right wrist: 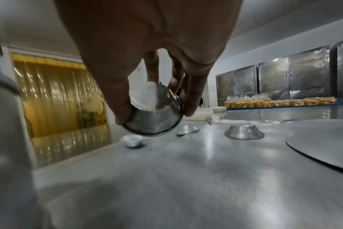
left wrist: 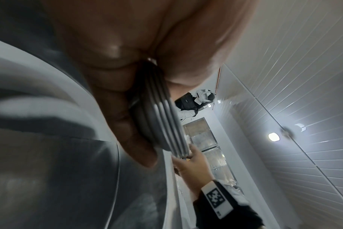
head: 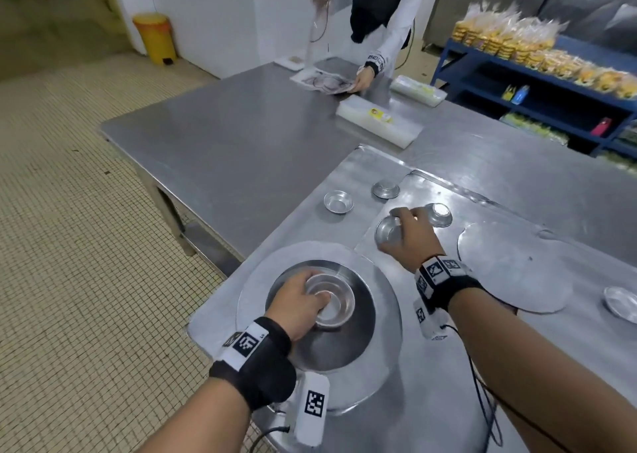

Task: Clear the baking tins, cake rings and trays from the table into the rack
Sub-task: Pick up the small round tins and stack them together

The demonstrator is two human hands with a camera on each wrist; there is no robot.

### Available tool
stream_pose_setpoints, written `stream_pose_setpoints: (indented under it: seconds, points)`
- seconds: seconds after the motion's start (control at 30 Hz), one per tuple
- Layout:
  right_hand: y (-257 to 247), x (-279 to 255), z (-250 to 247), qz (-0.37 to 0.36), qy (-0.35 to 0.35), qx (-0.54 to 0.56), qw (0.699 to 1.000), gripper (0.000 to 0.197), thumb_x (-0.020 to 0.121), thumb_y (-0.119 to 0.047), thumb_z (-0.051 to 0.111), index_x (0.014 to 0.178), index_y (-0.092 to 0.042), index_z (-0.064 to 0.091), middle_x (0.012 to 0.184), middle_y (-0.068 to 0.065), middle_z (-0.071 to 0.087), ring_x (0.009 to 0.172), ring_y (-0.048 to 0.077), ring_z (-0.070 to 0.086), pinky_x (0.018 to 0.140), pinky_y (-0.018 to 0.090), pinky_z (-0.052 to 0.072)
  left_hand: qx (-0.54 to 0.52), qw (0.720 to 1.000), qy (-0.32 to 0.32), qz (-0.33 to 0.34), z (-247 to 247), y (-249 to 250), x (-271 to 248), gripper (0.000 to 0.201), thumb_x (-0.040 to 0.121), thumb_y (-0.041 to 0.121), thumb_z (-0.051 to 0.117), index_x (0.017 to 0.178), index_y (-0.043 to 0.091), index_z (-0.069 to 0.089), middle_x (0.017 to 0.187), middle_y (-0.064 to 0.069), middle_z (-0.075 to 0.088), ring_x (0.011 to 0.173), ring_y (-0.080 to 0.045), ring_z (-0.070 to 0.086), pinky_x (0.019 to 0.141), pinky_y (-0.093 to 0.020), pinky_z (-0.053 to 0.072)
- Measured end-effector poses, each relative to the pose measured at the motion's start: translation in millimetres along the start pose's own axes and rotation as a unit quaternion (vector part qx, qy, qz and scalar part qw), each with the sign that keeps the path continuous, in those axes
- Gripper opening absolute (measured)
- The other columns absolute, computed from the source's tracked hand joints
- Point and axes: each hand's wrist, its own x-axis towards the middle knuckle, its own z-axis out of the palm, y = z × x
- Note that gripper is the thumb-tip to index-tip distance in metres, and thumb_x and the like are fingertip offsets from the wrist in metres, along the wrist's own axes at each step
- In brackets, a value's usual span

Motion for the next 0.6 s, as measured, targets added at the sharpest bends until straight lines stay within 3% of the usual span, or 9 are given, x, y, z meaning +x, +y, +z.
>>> stream_pose_setpoints:
  seconds: [0.1,0.17,0.2,0.27,0.37,0.5,0.6]
  points:
    - [-19.9,-24.4,-22.1,-0.046,0.051,0.063,0.996,0.068,0.066,-0.034,0.086,0.124,-0.021,0.053,0.123,0.005,0.042,0.103,0.021,0.055,0.094,0.033,0.05,-0.002,1.0,-0.011,0.005,-1.5,3.5,-1.6,0.027,0.088,0.002,0.064,0.107,0.022,0.066,0.098,-0.001,0.073,0.097,-0.023,0.069,0.092,-0.041,0.055]
    - [-33.1,-43.5,-34.5,-0.072,0.074,0.108,0.989,0.065,0.064,-0.04,0.087,0.117,-0.027,0.051,0.116,-0.003,0.047,0.101,0.016,0.056,0.091,0.034,0.053,-0.022,1.0,-0.016,-0.005,-1.1,5.9,-3.9,0.026,0.086,0.0,0.064,0.104,0.017,0.067,0.096,-0.007,0.073,0.093,-0.026,0.068,0.084,-0.04,0.06]
    - [-40.4,-54.2,-40.3,-0.081,0.079,0.127,0.985,0.066,0.064,-0.04,0.088,0.116,-0.027,0.05,0.114,-0.004,0.05,0.102,0.014,0.057,0.091,0.032,0.054,-0.045,0.999,-0.016,-0.012,-0.6,7.7,-6.8,0.025,0.083,0.001,0.065,0.103,0.015,0.068,0.097,-0.012,0.072,0.092,-0.03,0.068,0.08,-0.041,0.061]
    - [-56.4,-76.2,-51.1,-0.094,0.074,0.16,0.98,0.067,0.064,-0.036,0.091,0.116,-0.022,0.051,0.114,-0.003,0.053,0.104,0.01,0.058,0.092,0.021,0.052,-0.092,0.995,-0.006,-0.031,1.3,9.3,-11.5,0.029,0.074,0.01,0.066,0.101,0.015,0.071,0.099,-0.019,0.072,0.097,-0.04,0.068,0.08,-0.055,0.06]
    - [-80.1,-108.9,-62.7,-0.108,0.059,0.208,0.97,0.065,0.063,-0.029,0.093,0.113,-0.019,0.052,0.112,-0.002,0.056,0.103,0.005,0.061,0.092,0.011,0.048,-0.135,0.989,0.012,-0.054,5.5,10.4,-16.1,0.023,0.073,0.028,0.067,0.094,0.023,0.075,0.099,-0.013,0.074,0.099,-0.037,0.069,0.088,-0.06,0.056]
    - [-94.4,-140.3,-61.6,-0.116,0.037,0.258,0.958,0.063,0.059,-0.028,0.096,0.106,-0.022,0.054,0.107,-0.005,0.063,0.102,0.009,0.066,0.096,0.024,0.053,-0.148,0.988,-0.011,-0.049,9.4,16.9,-25.6,0.053,0.077,0.065,0.06,0.101,0.021,0.077,0.103,-0.008,0.077,0.103,-0.032,0.07,0.101,-0.057,0.049]
    - [-95.4,-156.3,-54.1,-0.111,0.012,0.279,0.954,0.063,0.057,-0.029,0.096,0.105,-0.024,0.055,0.109,-0.008,0.067,0.105,0.007,0.067,0.097,0.029,0.054,-0.161,0.985,-0.039,-0.039,9.9,28.1,-41.2,0.051,0.094,0.057,0.052,0.107,0.015,0.076,0.104,-0.015,0.076,0.102,-0.036,0.071,0.101,-0.053,0.05]
